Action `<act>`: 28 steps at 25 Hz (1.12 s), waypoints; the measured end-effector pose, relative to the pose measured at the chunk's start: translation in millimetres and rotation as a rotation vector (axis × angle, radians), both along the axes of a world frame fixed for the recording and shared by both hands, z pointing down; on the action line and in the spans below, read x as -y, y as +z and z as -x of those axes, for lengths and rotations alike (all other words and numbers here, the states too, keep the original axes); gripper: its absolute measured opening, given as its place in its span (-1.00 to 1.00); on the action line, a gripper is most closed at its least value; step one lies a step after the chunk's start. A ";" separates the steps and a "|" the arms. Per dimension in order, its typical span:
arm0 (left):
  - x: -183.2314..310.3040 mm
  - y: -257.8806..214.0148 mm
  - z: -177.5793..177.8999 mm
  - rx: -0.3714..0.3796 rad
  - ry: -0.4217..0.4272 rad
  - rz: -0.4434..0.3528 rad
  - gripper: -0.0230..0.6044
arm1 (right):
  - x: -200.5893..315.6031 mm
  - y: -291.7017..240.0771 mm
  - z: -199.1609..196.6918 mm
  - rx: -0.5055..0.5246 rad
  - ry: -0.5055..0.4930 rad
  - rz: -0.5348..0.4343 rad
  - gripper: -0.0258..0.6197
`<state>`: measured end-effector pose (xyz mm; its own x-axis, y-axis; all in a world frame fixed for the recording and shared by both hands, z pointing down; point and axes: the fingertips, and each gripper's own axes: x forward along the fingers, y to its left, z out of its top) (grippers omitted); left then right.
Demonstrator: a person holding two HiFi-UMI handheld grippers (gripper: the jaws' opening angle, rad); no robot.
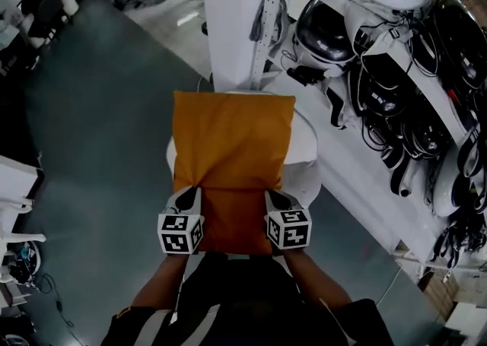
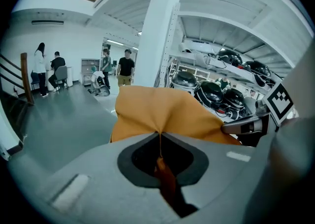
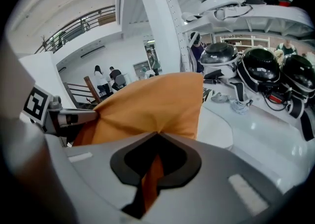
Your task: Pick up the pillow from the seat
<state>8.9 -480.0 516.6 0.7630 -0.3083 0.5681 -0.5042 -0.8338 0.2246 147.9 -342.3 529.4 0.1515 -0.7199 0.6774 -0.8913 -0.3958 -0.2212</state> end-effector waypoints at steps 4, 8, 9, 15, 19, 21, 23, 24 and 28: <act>-4.2 -25.8 10.4 -0.031 0.009 -0.032 -0.90 | -3.7 -32.6 9.4 -0.034 0.005 -0.039 -0.89; -2.7 -56.7 19.4 -0.070 0.016 -0.065 -0.90 | -2.9 -65.4 18.2 -0.081 0.005 -0.078 -0.89; -1.8 -64.6 20.5 -0.081 0.019 -0.076 -0.90 | -2.0 -73.2 19.4 -0.093 0.004 -0.090 -0.89; -1.1 -107.6 26.4 -0.149 0.022 -0.143 -0.90 | -2.7 -114.8 25.8 -0.143 0.008 -0.162 -0.89; -4.8 -125.3 29.0 -0.181 0.024 -0.164 -0.90 | -7.3 -134.5 28.9 -0.167 0.015 -0.194 -0.89; -7.6 -131.5 30.2 -0.186 0.029 -0.175 -0.90 | -10.9 -139.5 30.9 -0.168 0.015 -0.202 -0.89; -9.8 -137.4 30.4 -0.190 0.031 -0.187 -0.90 | -13.1 -143.2 30.7 -0.166 0.011 -0.210 -0.89; -10.9 -140.2 30.0 -0.193 0.028 -0.192 -0.90 | -13.9 -145.0 29.9 -0.165 0.008 -0.213 -0.89; -17.6 -151.0 28.4 -0.214 0.009 -0.212 -0.90 | -18.9 -154.6 26.2 -0.175 -0.007 -0.231 -0.89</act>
<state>-19.6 -462.4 365.6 0.8616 -0.3959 0.3176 -0.4569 -0.8776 0.1454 121.8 -323.5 374.8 0.2463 -0.8534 0.4594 -0.9263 -0.3467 -0.1473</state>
